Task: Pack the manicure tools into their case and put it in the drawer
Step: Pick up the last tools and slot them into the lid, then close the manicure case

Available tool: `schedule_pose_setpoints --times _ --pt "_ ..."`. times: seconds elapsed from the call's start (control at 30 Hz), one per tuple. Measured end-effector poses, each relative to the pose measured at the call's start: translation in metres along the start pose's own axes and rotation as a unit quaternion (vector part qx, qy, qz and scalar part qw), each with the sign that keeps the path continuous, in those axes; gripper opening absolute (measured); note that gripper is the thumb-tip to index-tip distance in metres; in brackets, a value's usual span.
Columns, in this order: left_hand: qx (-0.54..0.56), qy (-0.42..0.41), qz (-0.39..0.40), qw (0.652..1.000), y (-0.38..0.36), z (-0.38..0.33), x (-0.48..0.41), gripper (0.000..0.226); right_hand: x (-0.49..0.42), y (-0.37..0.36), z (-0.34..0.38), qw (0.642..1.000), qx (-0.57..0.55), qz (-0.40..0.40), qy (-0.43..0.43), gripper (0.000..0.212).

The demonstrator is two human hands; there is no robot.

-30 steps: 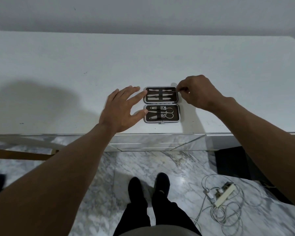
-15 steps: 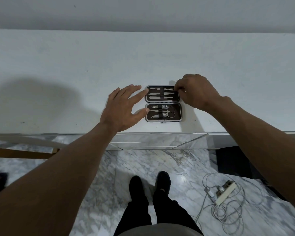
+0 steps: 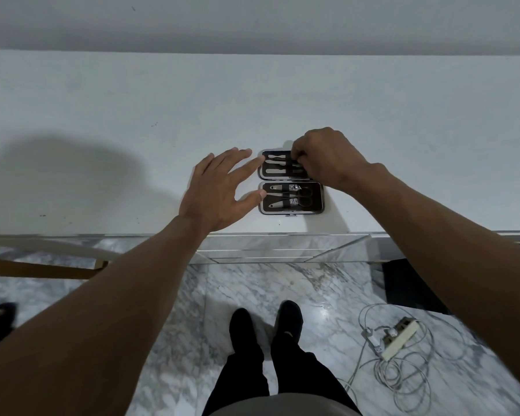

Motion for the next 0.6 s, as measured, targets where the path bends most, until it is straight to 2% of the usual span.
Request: schedule_pose_setpoints --times 0.2,0.33,0.43,0.53,0.6 --pt "-0.001 -0.001 0.007 1.0 -0.001 0.0 0.0 0.063 0.004 0.003 -0.004 0.999 -0.036 -0.012 -0.022 0.03" --pt "-0.005 -0.005 0.015 1.0 -0.001 0.0 -0.001 0.063 0.021 0.012 -0.017 0.984 -0.116 -0.073 -0.116 0.026" --pt "0.0 -0.007 0.032 0.999 -0.002 0.0 0.0 0.065 0.038 0.003 -0.029 0.961 -0.193 -0.042 -0.195 0.031" --pt "0.02 0.003 0.065 0.998 0.0 -0.001 -0.004 0.07 0.049 -0.007 -0.028 0.95 -0.238 0.011 -0.202 0.043" --pt "0.026 0.027 0.082 0.996 0.005 -0.002 -0.008 0.073 0.05 -0.008 -0.029 0.947 -0.246 0.02 -0.204 0.032"
Point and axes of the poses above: each hand's wrist, its own x-axis away from the middle knuckle, its own y-axis out of the back of the hand, z = x × y, the point moved 6 cm from there along -x, towards the middle knuckle, and after that the axes turned 8 degrees about -x, right-handed, at the moved point
